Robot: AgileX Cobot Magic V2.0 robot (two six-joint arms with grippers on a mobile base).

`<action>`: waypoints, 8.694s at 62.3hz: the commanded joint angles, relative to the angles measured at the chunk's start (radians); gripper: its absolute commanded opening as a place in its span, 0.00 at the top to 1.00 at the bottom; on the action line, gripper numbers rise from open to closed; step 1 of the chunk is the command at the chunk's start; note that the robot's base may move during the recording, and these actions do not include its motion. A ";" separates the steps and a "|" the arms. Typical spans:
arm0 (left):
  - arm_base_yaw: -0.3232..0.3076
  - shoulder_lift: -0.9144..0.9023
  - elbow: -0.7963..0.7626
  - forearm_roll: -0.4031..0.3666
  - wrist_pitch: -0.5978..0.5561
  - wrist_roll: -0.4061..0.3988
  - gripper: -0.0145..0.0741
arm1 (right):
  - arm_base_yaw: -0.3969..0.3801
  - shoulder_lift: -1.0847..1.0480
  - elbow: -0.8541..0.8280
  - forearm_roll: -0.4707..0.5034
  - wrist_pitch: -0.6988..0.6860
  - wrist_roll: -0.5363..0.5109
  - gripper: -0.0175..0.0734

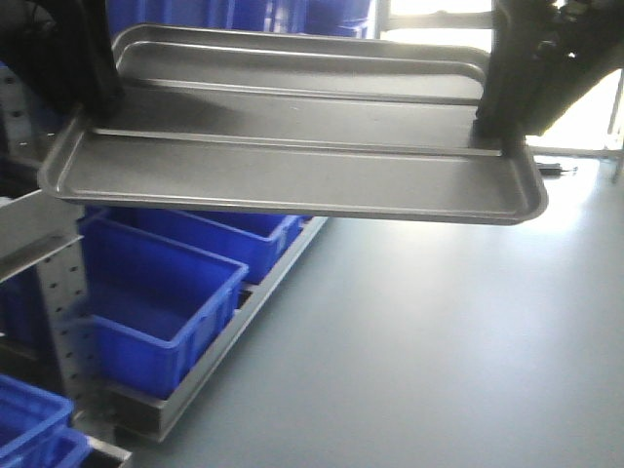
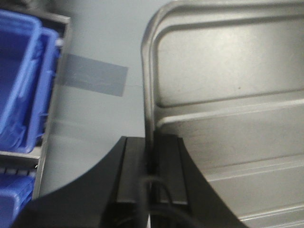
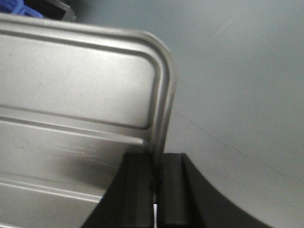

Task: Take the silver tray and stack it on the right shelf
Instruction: 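Hold the silver tray level in both grippers while the base drives, then position the held silver tray above the larger grey tray, then lower the silver tray onto the grey tray with both grippers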

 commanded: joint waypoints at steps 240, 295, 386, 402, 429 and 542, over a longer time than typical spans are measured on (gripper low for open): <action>-0.010 -0.035 -0.029 0.020 0.006 0.020 0.94 | -0.001 -0.032 -0.041 -0.047 -0.033 -0.021 0.75; -0.010 -0.026 -0.029 0.003 0.006 0.020 0.94 | -0.003 -0.032 -0.041 -0.047 -0.033 -0.021 0.75; -0.010 -0.026 -0.029 0.001 0.006 0.020 0.94 | -0.003 -0.032 -0.041 -0.047 -0.033 -0.021 0.75; -0.010 -0.026 -0.029 0.001 0.006 0.020 0.94 | -0.003 -0.032 -0.041 -0.047 -0.033 -0.021 0.75; -0.010 -0.026 -0.029 0.001 0.006 0.020 0.94 | -0.003 -0.032 -0.041 -0.047 -0.033 -0.021 0.75; -0.010 0.257 -0.031 0.004 -0.242 0.020 0.94 | -0.164 0.119 -0.041 -0.049 -0.092 -0.206 0.75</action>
